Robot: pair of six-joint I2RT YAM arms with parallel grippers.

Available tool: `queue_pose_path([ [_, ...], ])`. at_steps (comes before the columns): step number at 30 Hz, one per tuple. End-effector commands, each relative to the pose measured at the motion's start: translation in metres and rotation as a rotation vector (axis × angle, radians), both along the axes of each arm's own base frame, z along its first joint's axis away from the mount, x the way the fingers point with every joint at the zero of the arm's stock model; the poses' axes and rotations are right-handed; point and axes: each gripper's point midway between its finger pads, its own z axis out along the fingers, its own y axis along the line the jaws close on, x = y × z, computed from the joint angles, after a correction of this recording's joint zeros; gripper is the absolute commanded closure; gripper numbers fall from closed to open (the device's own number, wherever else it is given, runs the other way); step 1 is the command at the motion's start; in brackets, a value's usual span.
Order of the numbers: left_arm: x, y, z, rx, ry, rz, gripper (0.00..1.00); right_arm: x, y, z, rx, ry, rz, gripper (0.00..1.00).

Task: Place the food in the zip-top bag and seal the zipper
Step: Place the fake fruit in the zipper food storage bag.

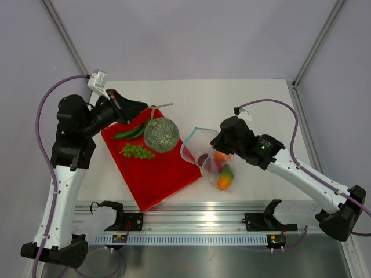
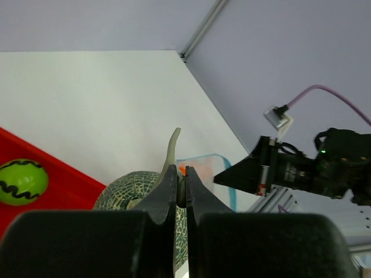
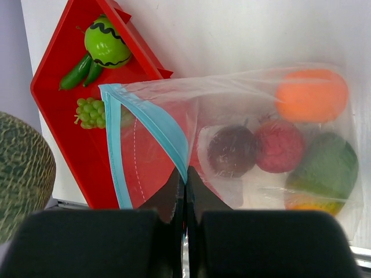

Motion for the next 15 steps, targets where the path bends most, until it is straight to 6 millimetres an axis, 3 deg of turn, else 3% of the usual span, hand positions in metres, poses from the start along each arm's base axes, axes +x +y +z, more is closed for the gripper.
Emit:
queue_pose_path([
  [1, -0.012, -0.016, 0.037, -0.102, -0.092, -0.095, 1.00, 0.010, 0.019, 0.025, 0.068, -0.059, 0.030, 1.00],
  [5, -0.021, -0.031, 0.049, -0.186, -0.097, -0.152, 1.00, 0.013, 0.024, 0.030, 0.080, -0.070, 0.035, 1.00],
  [10, -0.024, -0.072, 0.028, -0.220, -0.014, -0.224, 1.00, 0.015, 0.031, 0.036, 0.125, -0.077, 0.040, 1.00],
  [15, -0.014, -0.085, 0.014, -0.252, 0.016, -0.206, 1.00, 0.010, 0.037, 0.044, 0.197, -0.081, 0.054, 1.00],
])
